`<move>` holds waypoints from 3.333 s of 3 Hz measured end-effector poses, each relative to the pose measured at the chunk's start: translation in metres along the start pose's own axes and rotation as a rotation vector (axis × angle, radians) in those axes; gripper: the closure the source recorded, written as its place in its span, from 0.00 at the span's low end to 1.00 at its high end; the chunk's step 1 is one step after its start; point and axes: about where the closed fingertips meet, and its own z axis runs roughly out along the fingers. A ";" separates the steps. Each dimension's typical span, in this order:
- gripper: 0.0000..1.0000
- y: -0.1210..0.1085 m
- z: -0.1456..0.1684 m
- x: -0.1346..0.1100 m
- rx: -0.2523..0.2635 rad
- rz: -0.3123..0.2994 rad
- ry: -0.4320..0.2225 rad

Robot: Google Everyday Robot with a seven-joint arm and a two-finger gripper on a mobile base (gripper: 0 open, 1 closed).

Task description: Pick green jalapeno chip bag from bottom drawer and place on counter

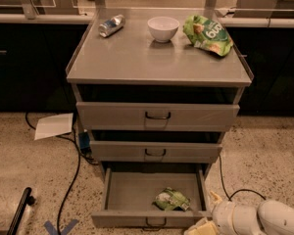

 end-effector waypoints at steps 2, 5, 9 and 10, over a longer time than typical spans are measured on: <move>0.00 -0.037 0.076 0.046 -0.076 0.088 0.016; 0.00 -0.063 0.111 0.059 -0.065 0.109 0.044; 0.00 -0.144 0.206 0.074 -0.014 0.285 0.015; 0.00 -0.148 0.222 0.082 -0.001 0.331 0.019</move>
Offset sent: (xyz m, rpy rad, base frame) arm 0.0647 0.0072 -0.1324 0.0610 0.1611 -0.0072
